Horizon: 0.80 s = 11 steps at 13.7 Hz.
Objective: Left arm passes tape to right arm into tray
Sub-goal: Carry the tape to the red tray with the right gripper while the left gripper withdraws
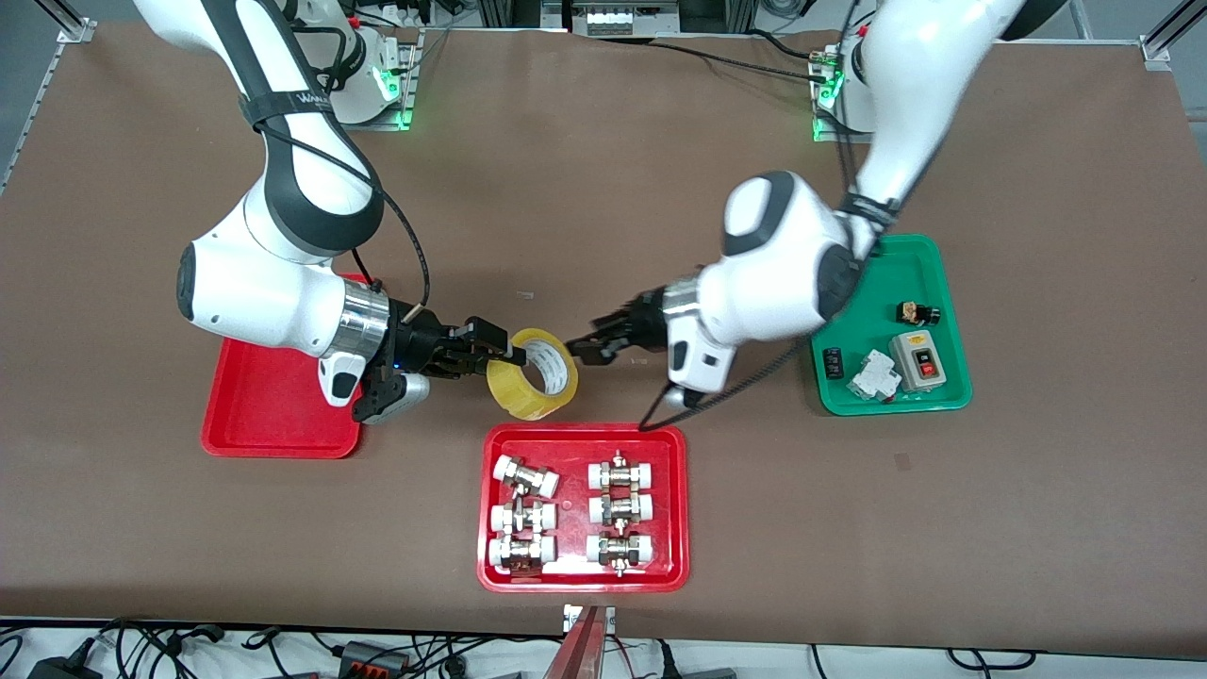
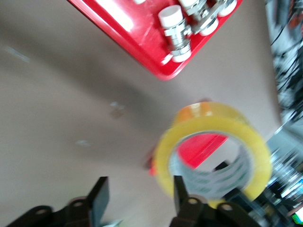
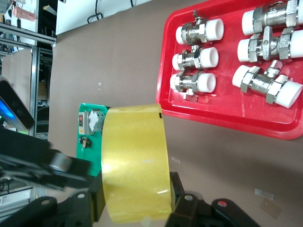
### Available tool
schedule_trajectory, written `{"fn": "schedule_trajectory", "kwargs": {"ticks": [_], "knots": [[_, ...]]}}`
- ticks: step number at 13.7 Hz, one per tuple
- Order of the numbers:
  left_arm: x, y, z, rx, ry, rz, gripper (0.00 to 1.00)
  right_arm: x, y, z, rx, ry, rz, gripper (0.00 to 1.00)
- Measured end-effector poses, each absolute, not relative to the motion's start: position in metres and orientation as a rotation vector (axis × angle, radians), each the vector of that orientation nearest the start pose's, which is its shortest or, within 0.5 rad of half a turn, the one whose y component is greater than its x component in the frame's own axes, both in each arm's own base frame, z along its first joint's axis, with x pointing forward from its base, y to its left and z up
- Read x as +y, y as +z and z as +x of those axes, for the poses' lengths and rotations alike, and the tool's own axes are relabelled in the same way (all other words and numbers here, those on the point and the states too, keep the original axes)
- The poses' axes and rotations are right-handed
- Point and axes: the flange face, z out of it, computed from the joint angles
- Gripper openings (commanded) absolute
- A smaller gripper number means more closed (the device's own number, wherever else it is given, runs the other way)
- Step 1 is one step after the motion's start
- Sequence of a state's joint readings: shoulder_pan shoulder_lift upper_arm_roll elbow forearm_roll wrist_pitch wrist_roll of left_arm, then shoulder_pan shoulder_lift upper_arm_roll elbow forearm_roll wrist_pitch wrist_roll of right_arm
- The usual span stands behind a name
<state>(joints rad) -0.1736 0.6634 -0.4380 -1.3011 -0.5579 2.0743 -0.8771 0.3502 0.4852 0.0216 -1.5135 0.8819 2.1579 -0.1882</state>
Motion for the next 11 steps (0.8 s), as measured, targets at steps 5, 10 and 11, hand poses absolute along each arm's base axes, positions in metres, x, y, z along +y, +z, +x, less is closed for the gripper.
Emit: {"fn": "schedule_trajectory", "kwargs": {"ticks": [5, 10, 11], "knots": [[-0.243, 0.472, 0.66, 0.496, -0.522, 2.6, 1.0, 0.223, 0.403, 0.673, -0.091, -0.065, -2.374, 0.0], [-0.14, 0.509, 0.644, 0.536, -0.524, 2.919, 1.0, 0.051, 0.333, 0.683, -0.26, 0.053, -2.308, 0.0], [-0.125, 0.517, 0.637, 0.456, -0.523, 3.028, 1.0, 0.018, 0.311, 0.68, -0.283, 0.079, -2.296, 0.0]]}}
